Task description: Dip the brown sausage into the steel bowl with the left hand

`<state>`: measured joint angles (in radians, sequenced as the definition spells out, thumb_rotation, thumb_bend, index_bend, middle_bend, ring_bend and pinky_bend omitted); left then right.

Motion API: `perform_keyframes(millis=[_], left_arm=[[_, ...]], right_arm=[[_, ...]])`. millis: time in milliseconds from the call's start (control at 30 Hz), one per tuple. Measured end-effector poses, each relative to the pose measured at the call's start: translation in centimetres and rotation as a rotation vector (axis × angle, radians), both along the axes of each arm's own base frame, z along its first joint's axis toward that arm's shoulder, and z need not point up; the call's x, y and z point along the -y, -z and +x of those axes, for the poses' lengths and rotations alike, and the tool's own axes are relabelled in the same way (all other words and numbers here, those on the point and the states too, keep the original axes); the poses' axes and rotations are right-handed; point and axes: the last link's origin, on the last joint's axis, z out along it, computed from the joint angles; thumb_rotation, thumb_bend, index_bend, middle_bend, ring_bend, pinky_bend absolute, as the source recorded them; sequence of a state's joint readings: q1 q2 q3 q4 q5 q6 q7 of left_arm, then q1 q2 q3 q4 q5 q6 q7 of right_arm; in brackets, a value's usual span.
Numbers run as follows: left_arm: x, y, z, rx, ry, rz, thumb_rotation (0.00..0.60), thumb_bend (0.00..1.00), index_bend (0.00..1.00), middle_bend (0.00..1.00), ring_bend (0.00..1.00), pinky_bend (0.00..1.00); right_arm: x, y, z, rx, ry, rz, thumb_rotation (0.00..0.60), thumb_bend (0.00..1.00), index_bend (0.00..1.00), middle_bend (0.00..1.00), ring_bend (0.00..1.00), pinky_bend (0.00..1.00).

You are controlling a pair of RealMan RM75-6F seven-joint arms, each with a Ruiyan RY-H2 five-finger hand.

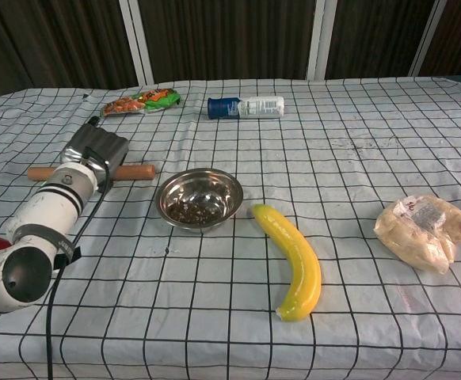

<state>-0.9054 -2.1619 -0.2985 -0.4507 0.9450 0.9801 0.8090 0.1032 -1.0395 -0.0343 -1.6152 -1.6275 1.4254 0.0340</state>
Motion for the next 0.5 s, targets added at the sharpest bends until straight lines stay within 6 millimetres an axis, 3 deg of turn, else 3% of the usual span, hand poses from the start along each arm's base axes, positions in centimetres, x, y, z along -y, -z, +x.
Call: perform_keyframes(millis=[133, 300, 500], left_arm=[[0.0, -0.2, 0.4, 0.037, 0.053, 0.008, 0.6, 0.41, 0.68, 0.62, 0.37, 0.05], [-0.1, -1.2, 0.8, 0.132, 0.107, 0.056, 0.6, 0.5, 0.75, 0.71, 0.47, 0.16], [-0.1, -3.6, 1.3, 0.478, 0.175, 0.145, 0.6, 0.49, 0.75, 0.72, 0.49, 0.29]], right_arm=[[0.0, 0.0, 0.0, 0.0, 0.0, 0.001, 0.6, 0.46, 0.0, 0.0, 0.0, 0.0], [-0.1, 0.1, 0.1, -0.002, -0.004, 0.006, 0.6, 0.46, 0.0, 0.0, 0.0, 0.0], [-0.2, 0.6, 0.3, -0.014, -0.011, 0.02, 0.6, 0.46, 0.0, 0.0, 0.0, 0.0]])
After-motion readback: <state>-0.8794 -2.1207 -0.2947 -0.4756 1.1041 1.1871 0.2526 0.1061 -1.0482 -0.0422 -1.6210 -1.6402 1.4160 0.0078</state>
